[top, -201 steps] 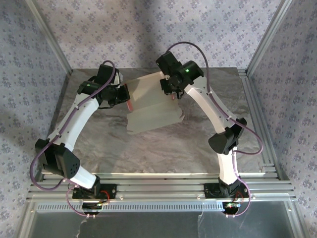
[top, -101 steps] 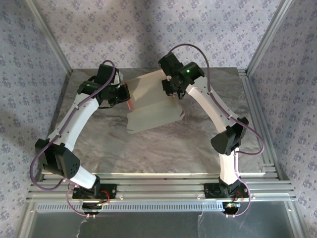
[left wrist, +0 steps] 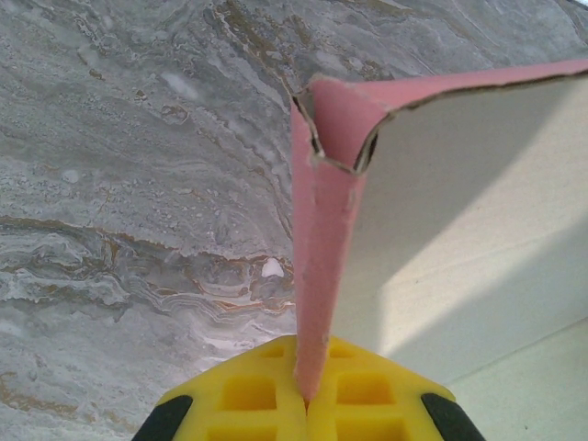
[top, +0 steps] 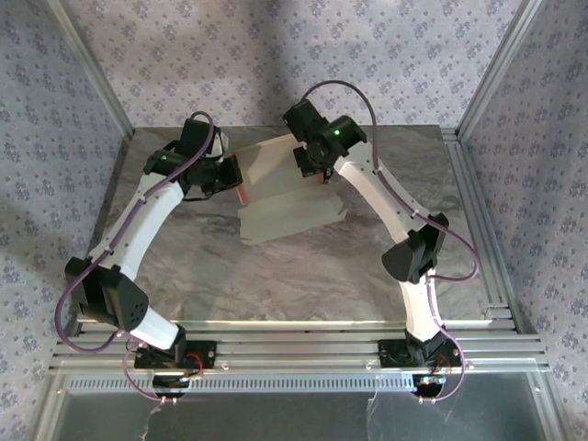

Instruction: Fold the paper box

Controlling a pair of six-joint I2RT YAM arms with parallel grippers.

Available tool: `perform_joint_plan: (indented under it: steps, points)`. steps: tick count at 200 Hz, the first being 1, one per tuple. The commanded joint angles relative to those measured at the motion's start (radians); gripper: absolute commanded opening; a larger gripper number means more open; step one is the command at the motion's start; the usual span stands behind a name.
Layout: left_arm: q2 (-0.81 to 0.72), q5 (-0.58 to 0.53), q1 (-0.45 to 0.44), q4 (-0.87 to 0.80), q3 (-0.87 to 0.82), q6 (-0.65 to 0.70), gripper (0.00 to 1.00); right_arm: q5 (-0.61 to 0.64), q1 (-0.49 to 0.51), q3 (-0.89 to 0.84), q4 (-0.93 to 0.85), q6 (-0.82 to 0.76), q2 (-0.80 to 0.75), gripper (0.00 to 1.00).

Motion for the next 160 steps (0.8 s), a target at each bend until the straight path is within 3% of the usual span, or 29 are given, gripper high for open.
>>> perform_joint_plan:
  steps: [1,26,53,120,160]
  points:
    - [-0.031,0.016,0.006,-0.001,0.007,-0.008,0.00,0.040,0.001,0.019,-0.040,0.005,0.014,0.19]
    - [-0.030,0.016,0.006,0.000,0.005,-0.010,0.00,0.032,0.003,0.005,-0.032,0.009,0.009,0.22]
    - [-0.029,0.015,0.006,-0.002,0.005,-0.009,0.00,0.092,0.016,0.008,-0.022,-0.017,0.012,0.00]
    - [-0.005,-0.090,0.003,-0.081,0.022,0.008,0.00,0.368,0.077,0.041,-0.062,-0.042,0.026,0.00]
    - [0.015,-0.191,-0.011,-0.131,0.021,0.020,0.00,0.416,0.103,0.055,-0.076,-0.016,0.025,0.00]
